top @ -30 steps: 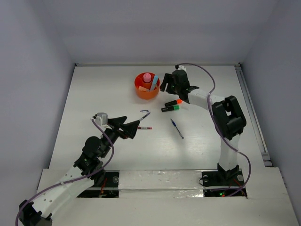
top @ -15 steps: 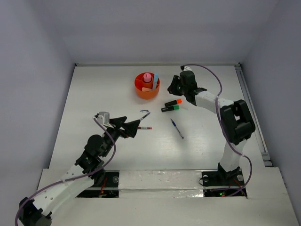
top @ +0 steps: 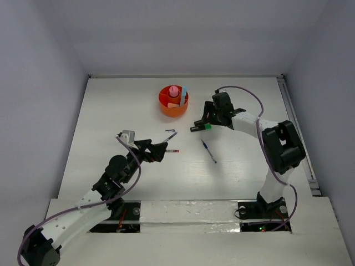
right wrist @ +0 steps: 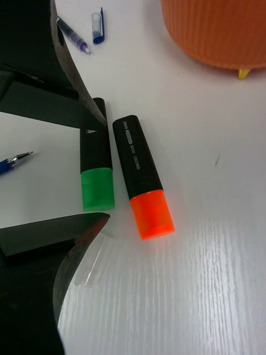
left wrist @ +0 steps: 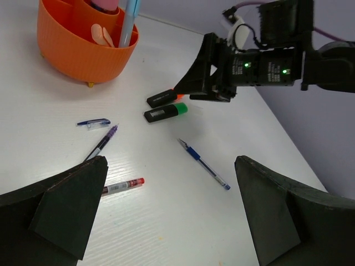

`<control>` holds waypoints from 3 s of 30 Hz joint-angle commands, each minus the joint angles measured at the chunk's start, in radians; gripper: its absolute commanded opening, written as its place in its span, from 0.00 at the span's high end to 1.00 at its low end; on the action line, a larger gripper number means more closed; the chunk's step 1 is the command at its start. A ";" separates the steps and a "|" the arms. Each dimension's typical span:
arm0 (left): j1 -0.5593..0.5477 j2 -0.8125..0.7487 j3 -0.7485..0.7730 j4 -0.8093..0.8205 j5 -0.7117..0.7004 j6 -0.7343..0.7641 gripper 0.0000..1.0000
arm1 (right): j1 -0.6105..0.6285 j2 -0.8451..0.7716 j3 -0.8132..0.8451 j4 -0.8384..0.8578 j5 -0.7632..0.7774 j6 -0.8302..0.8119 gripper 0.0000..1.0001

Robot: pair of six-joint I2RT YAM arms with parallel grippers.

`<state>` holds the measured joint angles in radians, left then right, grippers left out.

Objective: Sort the stationery into containers
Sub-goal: Pick up the pen from the center of the board.

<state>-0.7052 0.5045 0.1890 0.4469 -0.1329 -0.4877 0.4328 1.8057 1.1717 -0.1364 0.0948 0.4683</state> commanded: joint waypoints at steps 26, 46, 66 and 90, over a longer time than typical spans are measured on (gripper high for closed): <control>0.000 0.104 0.072 0.072 0.064 -0.003 0.01 | -0.002 0.174 0.281 0.050 -0.049 -0.045 0.32; -0.097 1.159 1.019 -0.157 0.079 0.311 0.30 | -0.020 -0.982 -0.463 0.000 0.247 0.112 0.42; -0.065 1.844 1.804 -0.586 -0.027 0.460 0.40 | -0.020 -1.289 -0.664 -0.025 0.160 0.056 0.45; -0.036 1.979 1.919 -0.666 -0.002 0.483 0.82 | -0.020 -1.281 -0.692 0.018 0.115 0.061 0.45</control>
<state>-0.7444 2.4809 2.0651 -0.2031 -0.1360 -0.0154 0.4133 0.5323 0.4904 -0.1703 0.2123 0.5388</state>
